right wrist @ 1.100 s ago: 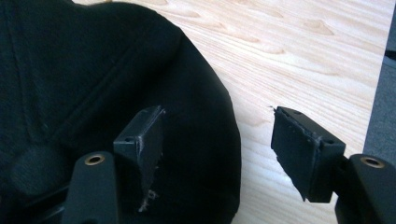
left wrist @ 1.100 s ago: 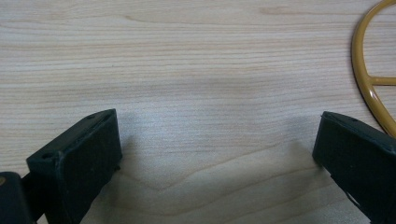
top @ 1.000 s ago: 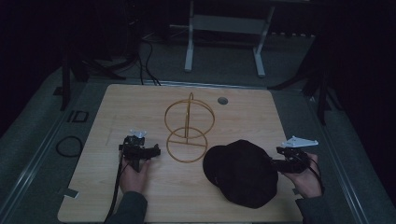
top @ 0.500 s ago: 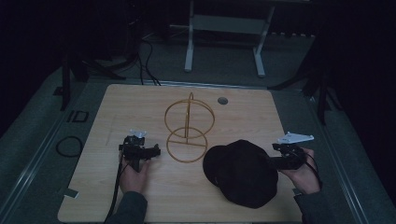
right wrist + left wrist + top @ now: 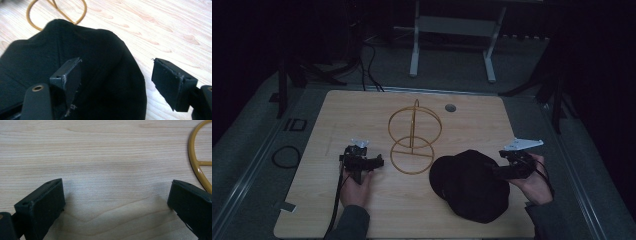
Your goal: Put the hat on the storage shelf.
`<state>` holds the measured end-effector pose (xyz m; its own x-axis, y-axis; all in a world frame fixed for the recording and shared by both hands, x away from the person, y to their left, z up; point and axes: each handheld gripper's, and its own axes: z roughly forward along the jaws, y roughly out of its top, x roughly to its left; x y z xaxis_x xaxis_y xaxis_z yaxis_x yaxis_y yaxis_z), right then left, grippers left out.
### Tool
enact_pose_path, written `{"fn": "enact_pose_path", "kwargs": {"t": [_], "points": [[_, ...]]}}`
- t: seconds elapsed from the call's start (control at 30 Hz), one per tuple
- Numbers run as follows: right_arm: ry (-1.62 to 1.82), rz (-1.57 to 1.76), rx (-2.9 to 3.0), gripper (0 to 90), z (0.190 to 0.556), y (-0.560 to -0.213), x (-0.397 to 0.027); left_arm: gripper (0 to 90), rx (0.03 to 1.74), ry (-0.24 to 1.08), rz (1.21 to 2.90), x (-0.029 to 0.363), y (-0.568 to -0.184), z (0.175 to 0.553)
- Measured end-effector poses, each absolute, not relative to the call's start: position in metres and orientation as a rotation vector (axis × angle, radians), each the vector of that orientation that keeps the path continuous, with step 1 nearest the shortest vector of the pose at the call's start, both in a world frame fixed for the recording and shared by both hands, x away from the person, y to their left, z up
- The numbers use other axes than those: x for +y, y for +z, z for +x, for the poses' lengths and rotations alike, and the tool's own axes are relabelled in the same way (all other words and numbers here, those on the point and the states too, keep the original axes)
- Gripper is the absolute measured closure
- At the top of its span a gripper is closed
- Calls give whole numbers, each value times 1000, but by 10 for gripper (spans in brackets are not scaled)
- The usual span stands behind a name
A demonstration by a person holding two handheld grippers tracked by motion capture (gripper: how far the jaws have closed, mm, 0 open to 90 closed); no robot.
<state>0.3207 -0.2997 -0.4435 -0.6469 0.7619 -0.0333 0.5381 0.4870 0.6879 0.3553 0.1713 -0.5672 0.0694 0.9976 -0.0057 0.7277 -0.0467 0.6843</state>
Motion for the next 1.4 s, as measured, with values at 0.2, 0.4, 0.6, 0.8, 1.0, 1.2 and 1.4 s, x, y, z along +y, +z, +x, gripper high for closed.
{"fn": "enact_pose_path", "kwargs": {"t": [0.2,0.4,0.6,0.8,1.0,1.2,1.4], "points": [[934,1057,2427,201,322,-441,-292,7,1711,670,1830,171,-567,355],[954,1030,2456,180,323,-438,-285,7,1711,670,1831,171,-567,355],[971,1001,2481,163,323,-434,-277,7,1711,670,1831,171,-567,355],[986,966,2513,142,325,-432,-268,7,1711,670,1830,171,-567,355],[998,924,2544,123,328,-429,-251,7,1711,670,1831,171,-567,355],[993,885,2600,126,332,-430,-232,7,1711,670,1831,171,-567,355],[966,862,2666,126,337,-437,-218,7,1711,670,1831,171,-567,355]]}}
